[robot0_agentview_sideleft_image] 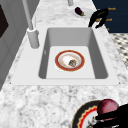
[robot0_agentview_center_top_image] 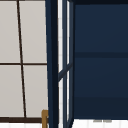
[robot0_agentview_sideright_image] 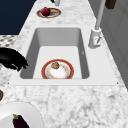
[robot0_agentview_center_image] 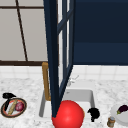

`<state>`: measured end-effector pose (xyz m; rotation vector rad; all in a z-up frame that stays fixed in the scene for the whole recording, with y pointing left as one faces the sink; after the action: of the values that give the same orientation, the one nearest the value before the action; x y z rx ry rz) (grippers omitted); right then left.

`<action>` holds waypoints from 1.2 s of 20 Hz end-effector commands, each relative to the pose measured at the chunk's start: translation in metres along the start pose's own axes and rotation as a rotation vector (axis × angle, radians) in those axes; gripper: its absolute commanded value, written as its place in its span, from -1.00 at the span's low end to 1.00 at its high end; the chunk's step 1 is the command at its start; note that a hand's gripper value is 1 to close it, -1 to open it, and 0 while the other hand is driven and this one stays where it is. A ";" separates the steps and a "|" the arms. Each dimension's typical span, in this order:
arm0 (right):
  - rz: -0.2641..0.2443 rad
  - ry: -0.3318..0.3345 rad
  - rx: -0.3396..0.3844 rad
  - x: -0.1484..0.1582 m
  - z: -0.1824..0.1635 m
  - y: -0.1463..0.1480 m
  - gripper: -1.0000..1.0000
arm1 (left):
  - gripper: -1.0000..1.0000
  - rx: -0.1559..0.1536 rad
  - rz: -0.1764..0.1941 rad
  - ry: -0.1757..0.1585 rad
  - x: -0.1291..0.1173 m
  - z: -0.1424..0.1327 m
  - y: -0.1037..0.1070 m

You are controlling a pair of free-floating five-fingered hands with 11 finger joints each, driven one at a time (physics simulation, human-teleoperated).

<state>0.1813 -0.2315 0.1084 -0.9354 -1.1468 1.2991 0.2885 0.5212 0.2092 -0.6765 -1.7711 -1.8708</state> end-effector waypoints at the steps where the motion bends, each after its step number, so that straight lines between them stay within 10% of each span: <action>1: 0.000 0.000 0.000 0.000 0.000 0.000 0.00 | -1.00 0.079 -0.036 0.063 0.026 0.001 0.016; 10: 0.000 0.000 0.000 0.000 0.000 0.000 0.00 | -1.00 0.064 -0.006 0.077 0.056 -0.009 0.024; 16: 0.000 0.000 0.000 0.000 0.000 0.000 0.00 | -1.00 -0.079 -0.061 -0.066 0.037 -0.035 -0.022; 24: 0.000 0.000 0.000 0.000 0.000 0.000 0.00 | -1.00 -0.055 0.018 -0.110 -0.014 -0.027 -0.062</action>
<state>0.1813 -0.2315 0.1084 -0.9354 -1.1468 1.2991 0.2503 0.4873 0.1749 -0.7039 -1.8179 -1.8777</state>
